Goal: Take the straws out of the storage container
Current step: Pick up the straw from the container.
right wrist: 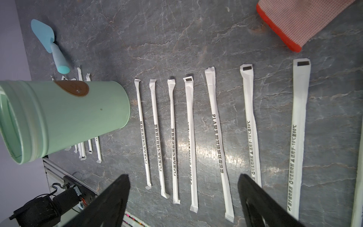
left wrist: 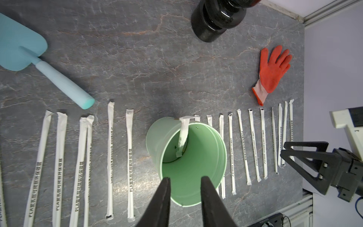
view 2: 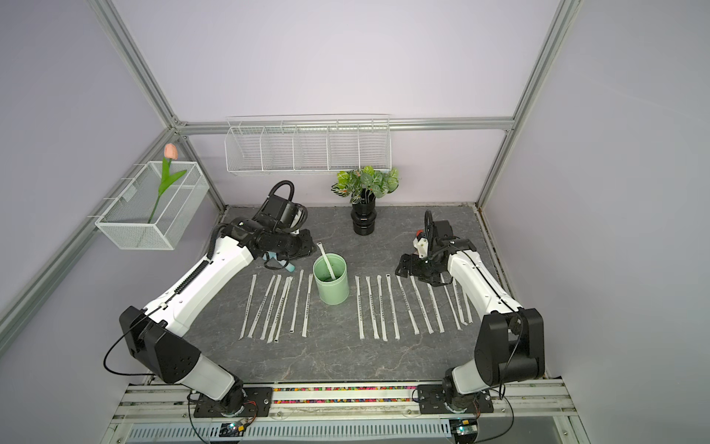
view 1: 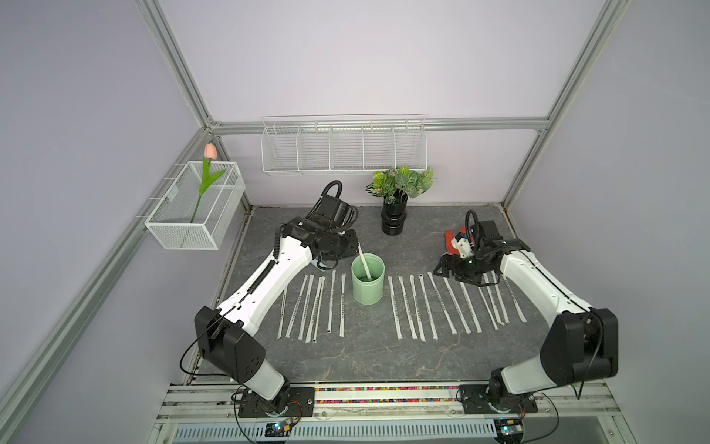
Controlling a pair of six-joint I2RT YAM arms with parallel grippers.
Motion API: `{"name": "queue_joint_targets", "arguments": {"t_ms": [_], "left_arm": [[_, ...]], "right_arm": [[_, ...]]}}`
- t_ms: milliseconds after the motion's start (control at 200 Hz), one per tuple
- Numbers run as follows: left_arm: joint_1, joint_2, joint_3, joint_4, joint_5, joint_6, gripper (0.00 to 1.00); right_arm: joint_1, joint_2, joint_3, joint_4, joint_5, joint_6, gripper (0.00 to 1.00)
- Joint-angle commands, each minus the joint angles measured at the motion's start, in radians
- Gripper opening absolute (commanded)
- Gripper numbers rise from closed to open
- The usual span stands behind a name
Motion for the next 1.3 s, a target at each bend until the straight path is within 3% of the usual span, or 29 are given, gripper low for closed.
{"name": "queue_joint_targets", "arguments": {"t_ms": [0,360,985,1295], "left_arm": [[-0.016,0.052,0.027,0.03,-0.024,-0.046,0.29],[-0.024,0.176,0.117,0.006,-0.036,-0.022,0.29],[-0.024,0.248,0.166,-0.019,-0.03,0.008,0.25],[-0.026,0.265,0.199,-0.029,-0.017,0.021,0.09]], "right_arm": [[-0.005,-0.027,0.014,-0.028,0.005,-0.016,0.89],[-0.02,-0.029,0.002,-0.038,0.011,-0.038,0.89],[-0.037,-0.029,-0.021,-0.036,0.002,-0.04,0.89],[-0.04,-0.029,-0.029,-0.03,0.004,-0.039,0.89]]}}
